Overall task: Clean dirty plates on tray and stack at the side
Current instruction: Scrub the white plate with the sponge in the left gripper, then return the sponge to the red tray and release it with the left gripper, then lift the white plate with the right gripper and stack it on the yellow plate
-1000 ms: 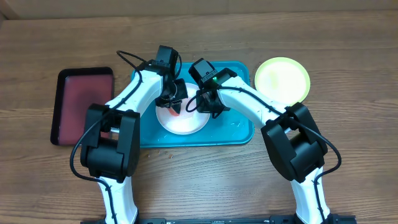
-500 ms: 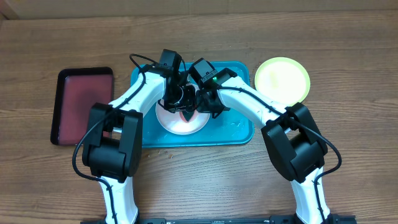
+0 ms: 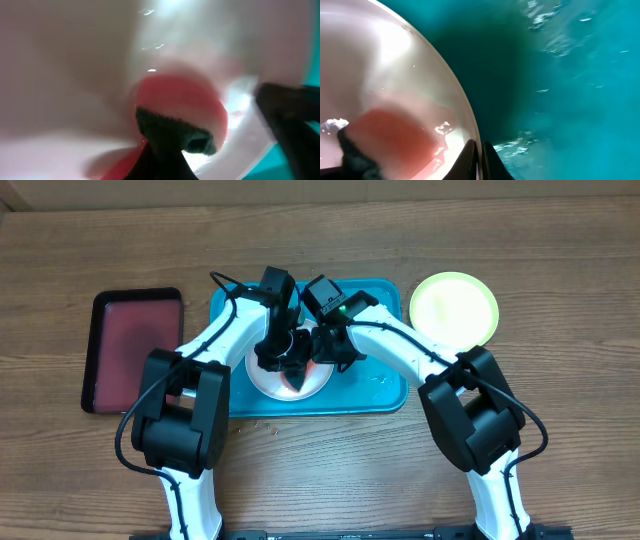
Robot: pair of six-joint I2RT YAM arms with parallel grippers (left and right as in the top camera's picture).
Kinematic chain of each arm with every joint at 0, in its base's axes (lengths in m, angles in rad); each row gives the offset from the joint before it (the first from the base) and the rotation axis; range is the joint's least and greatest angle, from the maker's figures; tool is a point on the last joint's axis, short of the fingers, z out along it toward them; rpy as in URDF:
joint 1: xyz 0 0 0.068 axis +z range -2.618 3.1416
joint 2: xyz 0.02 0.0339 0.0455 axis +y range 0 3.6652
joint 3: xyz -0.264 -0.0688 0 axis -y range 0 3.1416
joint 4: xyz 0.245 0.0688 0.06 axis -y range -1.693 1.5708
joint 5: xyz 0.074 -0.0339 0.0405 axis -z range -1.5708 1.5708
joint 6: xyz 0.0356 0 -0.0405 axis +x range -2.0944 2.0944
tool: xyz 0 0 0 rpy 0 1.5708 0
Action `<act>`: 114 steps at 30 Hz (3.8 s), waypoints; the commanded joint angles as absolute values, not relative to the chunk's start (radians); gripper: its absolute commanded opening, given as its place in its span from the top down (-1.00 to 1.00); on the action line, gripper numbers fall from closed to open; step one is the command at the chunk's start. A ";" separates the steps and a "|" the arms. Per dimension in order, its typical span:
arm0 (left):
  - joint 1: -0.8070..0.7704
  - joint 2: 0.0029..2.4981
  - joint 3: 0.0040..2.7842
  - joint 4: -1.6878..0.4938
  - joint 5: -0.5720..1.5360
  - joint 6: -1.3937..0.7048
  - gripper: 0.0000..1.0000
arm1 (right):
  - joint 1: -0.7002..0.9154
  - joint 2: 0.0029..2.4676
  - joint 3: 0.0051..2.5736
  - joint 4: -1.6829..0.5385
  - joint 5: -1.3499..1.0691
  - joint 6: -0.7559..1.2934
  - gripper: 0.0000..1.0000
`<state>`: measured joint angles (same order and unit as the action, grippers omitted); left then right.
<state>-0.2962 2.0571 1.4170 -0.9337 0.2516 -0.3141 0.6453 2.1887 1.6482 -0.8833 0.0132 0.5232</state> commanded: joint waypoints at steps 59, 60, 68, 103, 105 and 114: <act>0.363 2.094 1.934 -1.340 0.104 -0.276 0.44 | 0.644 2.167 1.772 -0.959 0.056 0.421 0.93; 0.363 2.080 1.945 -1.347 0.132 -0.269 0.44 | 0.644 2.164 1.797 -0.974 0.060 0.410 0.93; 0.358 2.048 1.948 -1.353 0.165 -0.269 -0.99 | 0.654 2.140 2.048 -1.173 0.286 0.335 0.93; 0.354 2.048 1.948 -1.353 0.165 -0.269 -1.00 | 0.905 2.137 2.326 -1.351 1.252 -0.253 0.92; 0.354 2.048 1.948 -1.353 0.165 -0.269 -1.00 | 0.878 2.137 2.326 -1.332 1.082 -0.238 0.92; 0.354 2.048 1.948 -1.353 0.165 -0.269 -1.00 | 0.451 2.137 2.324 -1.320 0.229 -0.016 0.92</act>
<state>0.3599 2.0682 1.9335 -1.3510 0.1543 -0.2840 0.6125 2.1788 2.2982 -1.3113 0.5556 -0.1425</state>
